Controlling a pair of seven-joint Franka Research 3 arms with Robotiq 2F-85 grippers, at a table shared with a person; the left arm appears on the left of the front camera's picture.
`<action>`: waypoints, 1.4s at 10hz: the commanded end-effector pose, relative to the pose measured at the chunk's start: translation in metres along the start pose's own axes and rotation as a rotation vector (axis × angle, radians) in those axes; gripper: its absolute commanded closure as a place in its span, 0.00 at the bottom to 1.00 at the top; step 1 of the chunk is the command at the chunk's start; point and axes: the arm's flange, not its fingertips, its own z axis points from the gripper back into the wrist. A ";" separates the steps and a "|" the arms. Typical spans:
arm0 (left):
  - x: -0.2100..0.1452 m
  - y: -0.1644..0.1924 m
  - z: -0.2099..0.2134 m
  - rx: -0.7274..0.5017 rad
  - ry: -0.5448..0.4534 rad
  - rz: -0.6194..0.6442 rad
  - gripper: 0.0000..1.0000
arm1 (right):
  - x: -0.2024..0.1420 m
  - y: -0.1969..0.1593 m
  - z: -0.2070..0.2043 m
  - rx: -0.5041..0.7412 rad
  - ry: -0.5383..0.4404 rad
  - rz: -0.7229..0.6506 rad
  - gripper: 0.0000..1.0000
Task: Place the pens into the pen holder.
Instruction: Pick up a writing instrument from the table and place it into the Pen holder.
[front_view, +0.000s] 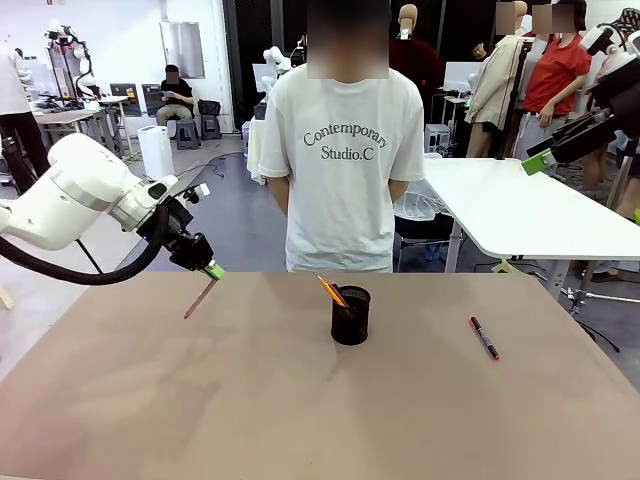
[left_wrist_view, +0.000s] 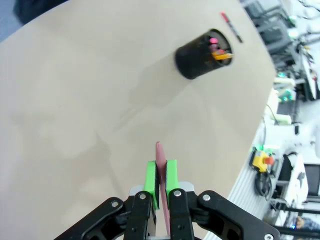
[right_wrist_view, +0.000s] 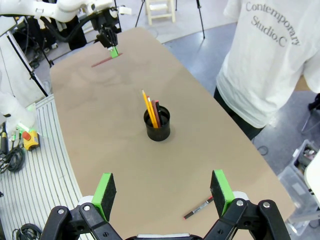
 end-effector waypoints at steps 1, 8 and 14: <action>-0.001 0.012 0.008 -0.154 -0.004 -0.096 1.00 | 0.001 0.001 -0.001 0.003 -0.012 0.006 0.00; -0.002 0.008 0.007 -0.195 -0.043 -0.151 1.00 | 0.001 0.001 -0.001 0.003 -0.012 0.006 0.00; 0.027 0.002 0.013 -0.512 -0.263 -0.265 1.00 | 0.001 0.001 -0.001 0.003 -0.012 0.006 0.00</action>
